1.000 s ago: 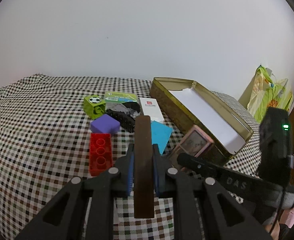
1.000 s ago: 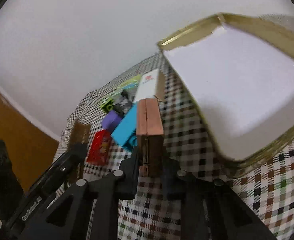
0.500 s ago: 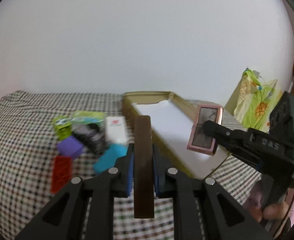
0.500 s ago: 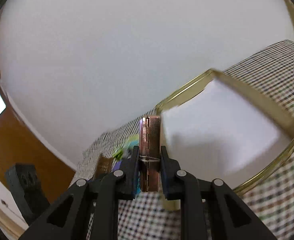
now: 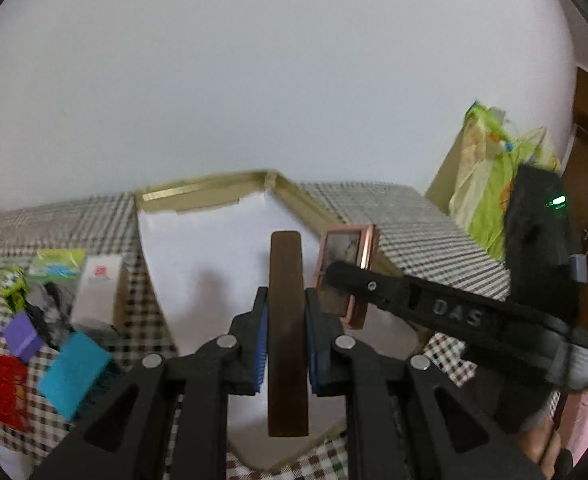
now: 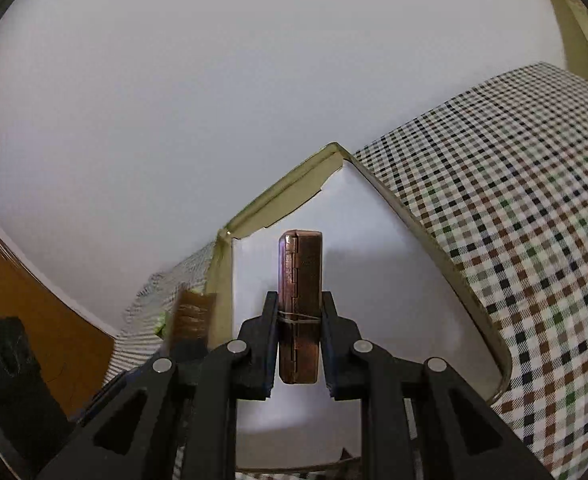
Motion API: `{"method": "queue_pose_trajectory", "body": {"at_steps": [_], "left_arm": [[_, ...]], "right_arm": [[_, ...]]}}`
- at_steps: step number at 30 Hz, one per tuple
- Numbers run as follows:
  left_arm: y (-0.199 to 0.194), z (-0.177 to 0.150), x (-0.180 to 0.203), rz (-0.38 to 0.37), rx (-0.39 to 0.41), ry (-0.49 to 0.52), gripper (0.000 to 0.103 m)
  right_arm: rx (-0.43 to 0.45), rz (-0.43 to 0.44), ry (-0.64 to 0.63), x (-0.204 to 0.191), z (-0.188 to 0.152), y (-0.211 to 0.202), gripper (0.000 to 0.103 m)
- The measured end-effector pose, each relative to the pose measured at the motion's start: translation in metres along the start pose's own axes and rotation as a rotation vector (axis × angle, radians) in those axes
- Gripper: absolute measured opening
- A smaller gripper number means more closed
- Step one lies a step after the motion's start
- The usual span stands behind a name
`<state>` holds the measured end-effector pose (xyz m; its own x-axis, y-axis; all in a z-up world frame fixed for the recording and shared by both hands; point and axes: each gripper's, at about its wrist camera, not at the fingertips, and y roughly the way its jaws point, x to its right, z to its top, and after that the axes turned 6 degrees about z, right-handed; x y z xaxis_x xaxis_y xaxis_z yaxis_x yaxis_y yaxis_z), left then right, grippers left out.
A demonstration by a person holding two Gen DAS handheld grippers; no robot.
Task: Organize rigid objects
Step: 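Carry the brown bar and photo card into the tin tray with both grippers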
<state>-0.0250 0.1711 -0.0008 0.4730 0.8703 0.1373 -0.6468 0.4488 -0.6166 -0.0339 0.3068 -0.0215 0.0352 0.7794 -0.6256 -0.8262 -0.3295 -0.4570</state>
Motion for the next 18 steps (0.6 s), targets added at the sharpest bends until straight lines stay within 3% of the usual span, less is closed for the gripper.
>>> {"method": "queue_pose_trajectory", "body": {"at_steps": [7, 14, 15, 17, 18], "left_arm": [[0.029, -0.009, -0.002, 0.048, -0.072, -0.024, 0.013], [0.028, -0.012, -0.001, 0.101, -0.050, 0.015, 0.015], [0.030, -0.012, 0.000, 0.106, -0.048, 0.022, 0.017], [0.032, -0.012, 0.001, 0.117, -0.056, 0.030, 0.045], [0.029, -0.011, 0.001, 0.098, -0.051, 0.022, 0.048]], "right_arm": [[-0.044, -0.098, -0.125, -0.007, -0.002, 0.018, 0.021], [-0.035, -0.175, -0.180, -0.003, -0.002, 0.020, 0.022], [-0.033, -0.187, -0.183, -0.003, -0.003, 0.019, 0.024], [-0.022, -0.249, -0.213, -0.005, -0.003, 0.019, 0.039], [-0.016, -0.271, -0.233, -0.008, -0.003, 0.018, 0.045]]}}
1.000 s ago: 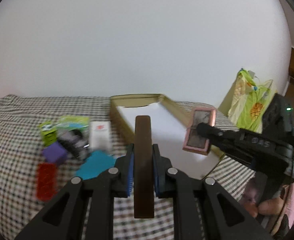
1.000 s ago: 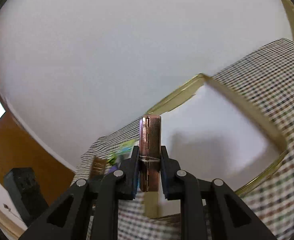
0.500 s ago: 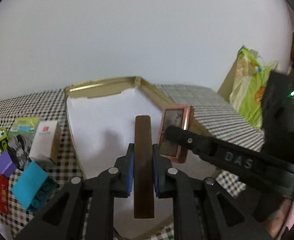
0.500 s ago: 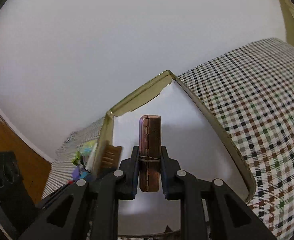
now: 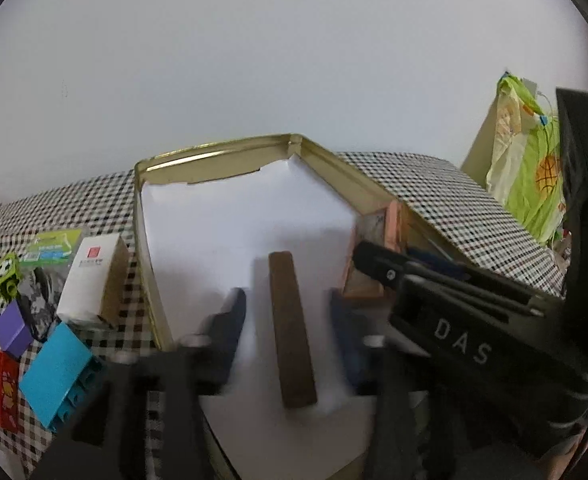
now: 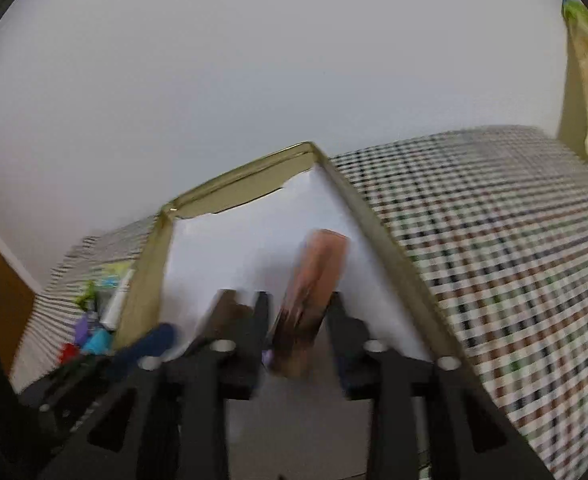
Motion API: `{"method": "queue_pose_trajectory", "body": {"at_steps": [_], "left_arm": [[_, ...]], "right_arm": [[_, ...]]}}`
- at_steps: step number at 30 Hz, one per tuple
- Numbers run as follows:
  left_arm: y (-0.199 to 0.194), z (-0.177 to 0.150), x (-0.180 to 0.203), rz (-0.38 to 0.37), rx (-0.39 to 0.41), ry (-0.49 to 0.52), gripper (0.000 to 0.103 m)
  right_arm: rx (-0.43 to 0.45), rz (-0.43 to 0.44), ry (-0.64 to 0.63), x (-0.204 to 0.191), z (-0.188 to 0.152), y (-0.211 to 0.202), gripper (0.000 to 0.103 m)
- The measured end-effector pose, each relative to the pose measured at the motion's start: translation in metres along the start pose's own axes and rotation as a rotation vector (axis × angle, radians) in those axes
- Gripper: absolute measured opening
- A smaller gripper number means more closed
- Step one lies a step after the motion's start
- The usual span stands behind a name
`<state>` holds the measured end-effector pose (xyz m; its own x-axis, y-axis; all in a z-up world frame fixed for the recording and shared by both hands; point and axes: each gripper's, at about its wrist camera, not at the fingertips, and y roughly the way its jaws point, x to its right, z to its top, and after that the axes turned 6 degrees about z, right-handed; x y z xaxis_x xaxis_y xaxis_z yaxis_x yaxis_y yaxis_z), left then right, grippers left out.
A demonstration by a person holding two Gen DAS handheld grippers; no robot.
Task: Organize rigid objects
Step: 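Carry the brown bar and photo card into the tin tray with both grippers, then open both grippers and withdraw from the tray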
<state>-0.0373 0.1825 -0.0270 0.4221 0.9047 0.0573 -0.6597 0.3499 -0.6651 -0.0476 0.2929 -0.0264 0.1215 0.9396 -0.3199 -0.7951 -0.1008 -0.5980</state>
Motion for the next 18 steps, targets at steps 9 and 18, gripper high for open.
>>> {"method": "queue_pose_trajectory", "body": {"at_steps": [9, 18], "left_arm": [[-0.046, 0.007, -0.031, 0.129, 0.236, -0.094, 0.096], [-0.052, 0.000, -0.061, 0.293, 0.299, -0.134, 0.096]], "right_arm": [[0.413, -0.055, 0.098, 0.024, -0.004, -0.080, 0.090], [0.408, -0.101, 0.056, 0.017, -0.014, -0.073, 0.090]]}}
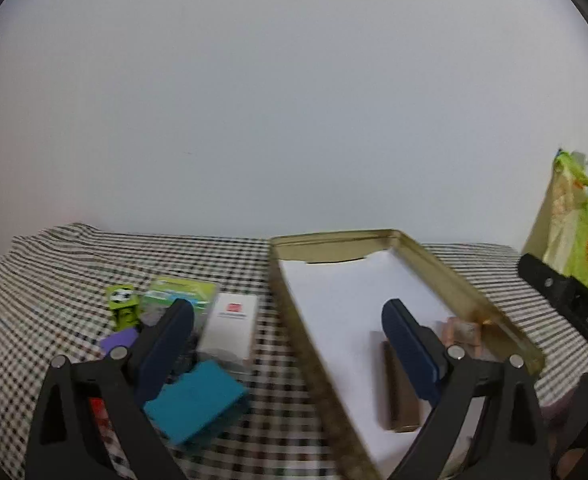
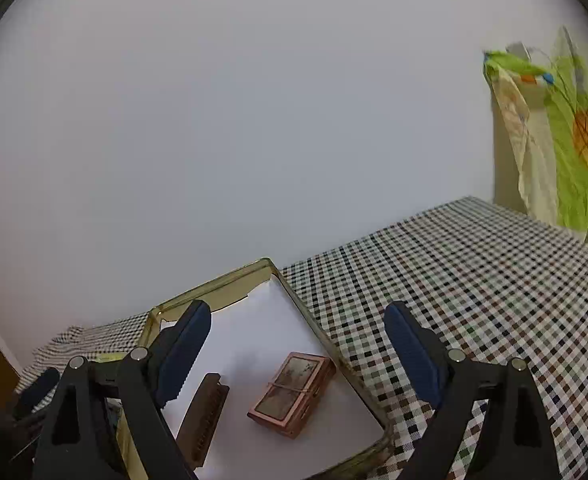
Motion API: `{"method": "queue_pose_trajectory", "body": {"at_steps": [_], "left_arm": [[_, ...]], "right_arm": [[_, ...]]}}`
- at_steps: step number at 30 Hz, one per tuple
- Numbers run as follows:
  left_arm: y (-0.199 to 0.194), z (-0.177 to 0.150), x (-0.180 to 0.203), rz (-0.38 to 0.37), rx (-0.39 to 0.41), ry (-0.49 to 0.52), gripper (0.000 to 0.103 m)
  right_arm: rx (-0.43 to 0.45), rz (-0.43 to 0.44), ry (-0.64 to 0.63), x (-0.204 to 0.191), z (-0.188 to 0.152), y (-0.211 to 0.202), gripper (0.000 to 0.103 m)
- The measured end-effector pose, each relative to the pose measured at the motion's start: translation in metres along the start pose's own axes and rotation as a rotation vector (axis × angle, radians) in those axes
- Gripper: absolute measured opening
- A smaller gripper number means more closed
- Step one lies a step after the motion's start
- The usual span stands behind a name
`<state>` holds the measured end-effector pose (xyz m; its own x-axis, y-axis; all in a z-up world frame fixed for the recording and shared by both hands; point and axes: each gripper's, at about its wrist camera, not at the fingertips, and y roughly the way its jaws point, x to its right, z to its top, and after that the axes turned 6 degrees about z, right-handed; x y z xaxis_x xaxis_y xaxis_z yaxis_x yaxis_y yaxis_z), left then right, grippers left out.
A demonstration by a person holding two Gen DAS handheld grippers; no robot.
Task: Organize rigid objects
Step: 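Open both grippers and withdraw from the tray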
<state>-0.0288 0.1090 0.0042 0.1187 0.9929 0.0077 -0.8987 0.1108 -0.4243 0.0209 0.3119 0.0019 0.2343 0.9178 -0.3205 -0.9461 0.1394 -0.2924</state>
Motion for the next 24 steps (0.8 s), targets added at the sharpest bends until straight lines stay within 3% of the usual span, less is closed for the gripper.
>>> {"method": "queue_pose_trajectory", "body": {"at_steps": [7, 19, 24], "left_arm": [[-0.004, -0.007, -0.011, 0.042, 0.044, 0.033, 0.096], [-0.012, -0.009, -0.033, 0.030, 0.004, 0.029, 0.096], [-0.015, -0.013, -0.051, 0.020, -0.017, 0.026, 0.096]], "right_arm": [[0.077, -0.051, -0.093, -0.023, -0.010, -0.014, 0.090], [0.070, -0.089, -0.156, -0.061, -0.026, -0.033, 0.090], [0.066, -0.118, -0.100, -0.068, -0.035, -0.043, 0.090]]}}
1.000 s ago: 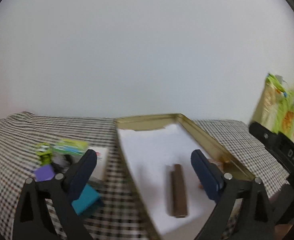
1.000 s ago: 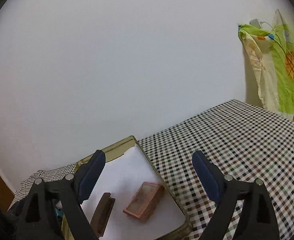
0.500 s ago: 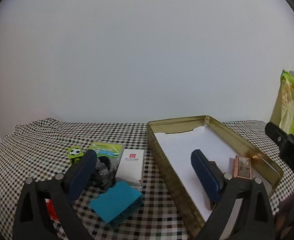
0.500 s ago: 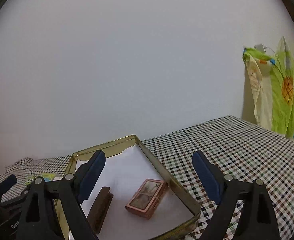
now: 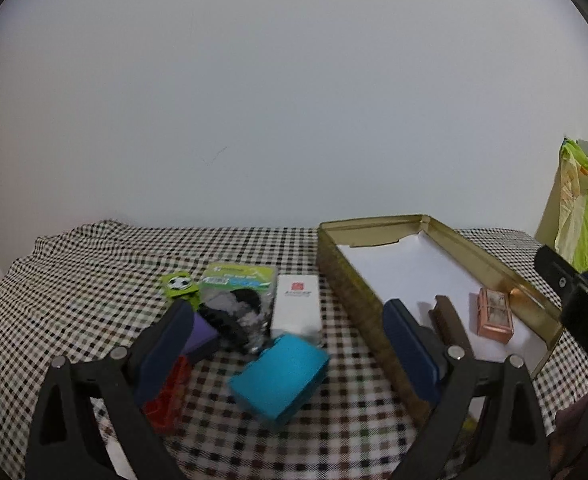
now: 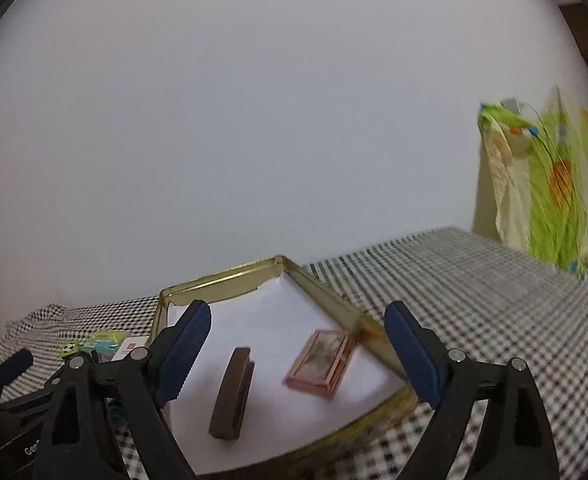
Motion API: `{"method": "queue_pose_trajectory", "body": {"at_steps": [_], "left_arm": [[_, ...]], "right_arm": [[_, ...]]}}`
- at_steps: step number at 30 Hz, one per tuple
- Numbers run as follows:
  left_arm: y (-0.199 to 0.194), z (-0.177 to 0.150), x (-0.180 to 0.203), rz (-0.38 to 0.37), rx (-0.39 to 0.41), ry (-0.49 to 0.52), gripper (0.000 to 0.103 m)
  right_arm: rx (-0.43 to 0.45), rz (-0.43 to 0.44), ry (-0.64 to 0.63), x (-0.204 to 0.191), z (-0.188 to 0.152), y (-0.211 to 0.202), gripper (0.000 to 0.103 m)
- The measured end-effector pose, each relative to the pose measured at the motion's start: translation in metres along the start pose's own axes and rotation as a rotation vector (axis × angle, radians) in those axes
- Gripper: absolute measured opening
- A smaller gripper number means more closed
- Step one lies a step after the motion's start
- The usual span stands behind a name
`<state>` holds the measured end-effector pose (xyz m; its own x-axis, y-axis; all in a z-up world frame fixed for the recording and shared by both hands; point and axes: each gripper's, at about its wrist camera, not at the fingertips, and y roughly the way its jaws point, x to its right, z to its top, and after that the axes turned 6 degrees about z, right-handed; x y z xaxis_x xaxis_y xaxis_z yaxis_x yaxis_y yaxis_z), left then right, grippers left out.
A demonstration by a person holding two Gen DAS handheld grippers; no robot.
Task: Organize rigid objects
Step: 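Open both grippers and withdraw from the tray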
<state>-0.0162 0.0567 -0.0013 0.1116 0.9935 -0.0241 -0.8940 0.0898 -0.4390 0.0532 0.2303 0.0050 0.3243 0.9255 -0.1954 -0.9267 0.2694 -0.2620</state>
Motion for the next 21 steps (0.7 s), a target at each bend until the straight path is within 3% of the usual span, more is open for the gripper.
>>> {"method": "queue_pose_trajectory", "body": {"at_steps": [4, 12, 21], "left_arm": [[0.003, 0.000, -0.014, 0.005, -0.031, -0.023, 0.096], [0.000, -0.002, -0.028, 0.022, -0.037, -0.017, 0.095], [0.001, -0.005, -0.059, 0.064, -0.071, -0.060, 0.095]], "right_arm": [[-0.014, 0.016, 0.036, -0.009, -0.006, -0.001, 0.090], [-0.052, 0.036, -0.102, -0.069, -0.016, 0.006, 0.090], [-0.118, 0.112, -0.063, -0.097, -0.024, 0.017, 0.090]]}}
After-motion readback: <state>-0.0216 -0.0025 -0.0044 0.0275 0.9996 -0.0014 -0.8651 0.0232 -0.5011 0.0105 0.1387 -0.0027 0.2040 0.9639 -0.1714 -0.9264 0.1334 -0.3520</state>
